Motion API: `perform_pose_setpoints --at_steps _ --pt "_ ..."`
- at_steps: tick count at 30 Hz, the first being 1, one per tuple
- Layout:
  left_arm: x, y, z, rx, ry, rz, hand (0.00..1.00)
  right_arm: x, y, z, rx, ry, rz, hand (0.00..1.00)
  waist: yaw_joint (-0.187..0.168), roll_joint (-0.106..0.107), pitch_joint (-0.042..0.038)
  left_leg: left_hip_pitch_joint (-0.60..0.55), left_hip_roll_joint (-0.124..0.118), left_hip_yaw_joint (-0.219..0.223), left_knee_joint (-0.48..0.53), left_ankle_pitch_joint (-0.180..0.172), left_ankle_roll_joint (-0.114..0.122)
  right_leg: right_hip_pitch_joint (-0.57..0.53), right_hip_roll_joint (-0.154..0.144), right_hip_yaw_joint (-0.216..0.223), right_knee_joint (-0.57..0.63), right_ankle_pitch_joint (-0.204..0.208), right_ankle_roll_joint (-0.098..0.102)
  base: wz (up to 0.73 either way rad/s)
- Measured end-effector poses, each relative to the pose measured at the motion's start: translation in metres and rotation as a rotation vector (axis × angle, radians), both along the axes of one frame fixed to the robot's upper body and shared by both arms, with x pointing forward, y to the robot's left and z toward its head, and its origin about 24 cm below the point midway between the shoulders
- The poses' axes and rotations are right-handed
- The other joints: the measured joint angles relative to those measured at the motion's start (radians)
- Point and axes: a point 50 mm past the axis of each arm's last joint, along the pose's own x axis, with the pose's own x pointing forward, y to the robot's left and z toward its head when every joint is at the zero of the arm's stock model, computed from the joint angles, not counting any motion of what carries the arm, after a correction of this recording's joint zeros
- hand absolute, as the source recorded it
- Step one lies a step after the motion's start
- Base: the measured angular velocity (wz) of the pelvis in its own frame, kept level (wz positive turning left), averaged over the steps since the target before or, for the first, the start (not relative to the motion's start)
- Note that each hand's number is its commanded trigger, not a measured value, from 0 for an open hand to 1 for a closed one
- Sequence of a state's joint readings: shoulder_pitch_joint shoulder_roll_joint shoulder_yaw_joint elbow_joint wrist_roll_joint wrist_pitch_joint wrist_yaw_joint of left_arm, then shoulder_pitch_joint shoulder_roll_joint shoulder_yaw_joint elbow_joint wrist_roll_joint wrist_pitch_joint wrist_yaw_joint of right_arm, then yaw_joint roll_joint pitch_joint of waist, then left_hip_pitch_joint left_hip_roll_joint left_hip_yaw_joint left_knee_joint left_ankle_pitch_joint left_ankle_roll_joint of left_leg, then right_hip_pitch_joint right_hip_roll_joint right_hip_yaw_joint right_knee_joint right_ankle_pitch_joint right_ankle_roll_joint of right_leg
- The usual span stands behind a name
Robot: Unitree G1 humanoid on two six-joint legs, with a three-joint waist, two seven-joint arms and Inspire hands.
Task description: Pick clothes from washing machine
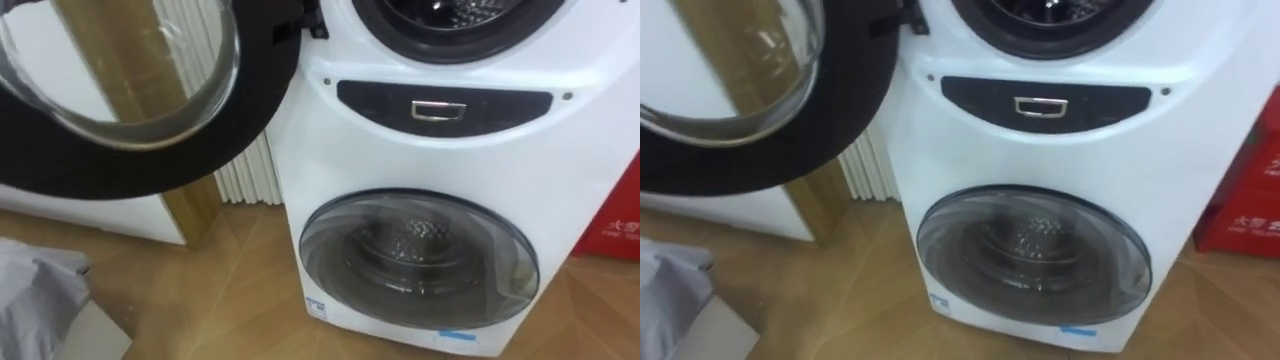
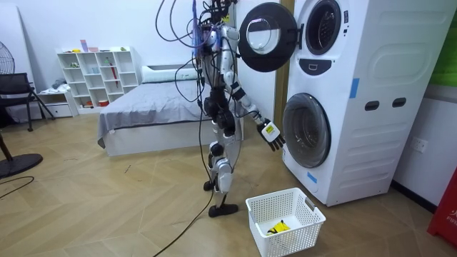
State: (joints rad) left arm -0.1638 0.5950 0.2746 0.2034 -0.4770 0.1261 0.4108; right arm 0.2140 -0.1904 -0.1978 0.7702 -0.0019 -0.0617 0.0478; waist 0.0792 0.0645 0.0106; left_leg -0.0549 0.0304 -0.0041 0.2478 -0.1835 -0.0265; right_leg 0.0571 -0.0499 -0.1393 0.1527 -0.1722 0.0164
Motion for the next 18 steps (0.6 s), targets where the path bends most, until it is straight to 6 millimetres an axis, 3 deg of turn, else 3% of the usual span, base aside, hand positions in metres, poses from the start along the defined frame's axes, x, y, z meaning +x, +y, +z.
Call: perform_pose_setpoints --at_steps 1,8,10,18 --pt "0.002 -0.009 -0.004 -0.022 -0.01 -0.02 0.0 0.003 0.003 0.0 0.009 -0.003 0.021 0.0 -0.001 -0.003 0.0029 -0.007 -0.002 -0.001 0.004 0.001 0.002 -0.005 -0.001 0.0 0.001 0.0 0.0 0.0" --pt "-0.001 -0.06 -0.025 -0.15 -0.073 -0.108 0.0 0.015 0.014 -0.006 0.076 0.009 0.067 0.0 -0.056 -0.017 0.0008 -0.03 -0.032 -0.019 0.01 0.015 0.024 -0.008 -0.027 -0.001 -0.002 0.004 0.019 0.13" --pt "-0.007 -0.069 -0.025 -0.175 -0.101 -0.128 0.0 0.019 0.023 -0.008 0.105 0.002 0.074 0.0 -0.076 -0.023 -0.0003 -0.032 -0.037 -0.02 0.011 0.017 0.028 -0.009 -0.032 -0.001 -0.002 0.005 0.022 0.05" --pt "-0.008 -0.082 -0.031 -0.227 -0.141 -0.164 0.0 0.022 0.03 -0.01 0.125 0.022 0.128 0.0 -0.078 -0.035 0.0001 -0.018 -0.055 -0.011 0.002 0.027 0.046 -0.006 -0.052 0.002 0.001 0.009 0.039 -0.02"
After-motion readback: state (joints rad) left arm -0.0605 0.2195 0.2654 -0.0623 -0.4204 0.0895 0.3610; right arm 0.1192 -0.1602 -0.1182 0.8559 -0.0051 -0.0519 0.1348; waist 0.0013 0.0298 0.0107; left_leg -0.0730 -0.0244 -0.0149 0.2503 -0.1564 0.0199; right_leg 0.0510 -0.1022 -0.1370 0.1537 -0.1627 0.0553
